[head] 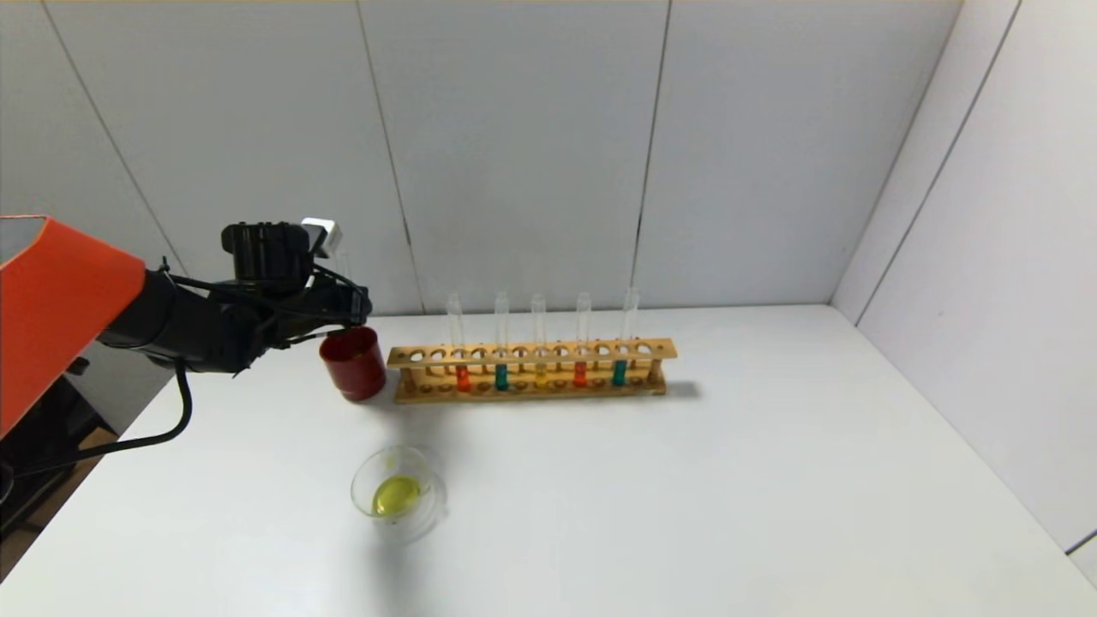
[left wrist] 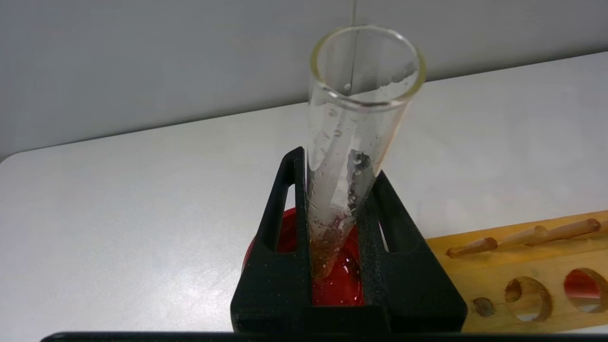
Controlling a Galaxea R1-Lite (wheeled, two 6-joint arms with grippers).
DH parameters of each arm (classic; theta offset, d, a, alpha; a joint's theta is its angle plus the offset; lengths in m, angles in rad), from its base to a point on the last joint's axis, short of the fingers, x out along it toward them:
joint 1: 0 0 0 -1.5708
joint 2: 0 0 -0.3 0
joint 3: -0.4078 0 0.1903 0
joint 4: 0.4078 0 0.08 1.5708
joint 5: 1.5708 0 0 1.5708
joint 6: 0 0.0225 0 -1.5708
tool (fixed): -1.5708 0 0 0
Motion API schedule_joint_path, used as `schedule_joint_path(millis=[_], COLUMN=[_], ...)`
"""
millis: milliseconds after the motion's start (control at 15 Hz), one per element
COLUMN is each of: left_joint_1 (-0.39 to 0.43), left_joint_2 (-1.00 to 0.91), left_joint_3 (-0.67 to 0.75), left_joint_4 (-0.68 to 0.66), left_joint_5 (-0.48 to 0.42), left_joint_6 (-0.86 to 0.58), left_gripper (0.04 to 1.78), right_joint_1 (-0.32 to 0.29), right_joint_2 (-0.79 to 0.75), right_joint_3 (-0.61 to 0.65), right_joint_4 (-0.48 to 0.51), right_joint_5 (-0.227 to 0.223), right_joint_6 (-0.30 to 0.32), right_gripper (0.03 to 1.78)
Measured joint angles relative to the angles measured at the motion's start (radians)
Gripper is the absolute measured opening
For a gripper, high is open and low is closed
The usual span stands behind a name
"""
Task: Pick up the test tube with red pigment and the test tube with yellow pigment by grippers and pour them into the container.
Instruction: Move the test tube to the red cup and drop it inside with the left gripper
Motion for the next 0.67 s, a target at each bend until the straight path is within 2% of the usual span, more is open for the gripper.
schedule_joint_path(millis=[467, 667], left_joint_1=[0.000, 0.000], left_joint_2=[0.032, 0.037], left_joint_3=[-0.003, -0.002], left_joint_4=[-0.028, -0.048], left_joint_5=[0.001, 0.002], left_joint_6=[0.002, 0.004], left_gripper=[0.36, 0.60], right_joint_1=[0.000, 0.000], right_joint_2=[0.000, 0.000], right_joint_3=[0.000, 0.000], right_joint_4=[0.000, 0.000], right_joint_5=[0.000, 0.000], right_joint_6=[0.000, 0.000], right_gripper=[1.75, 1.75])
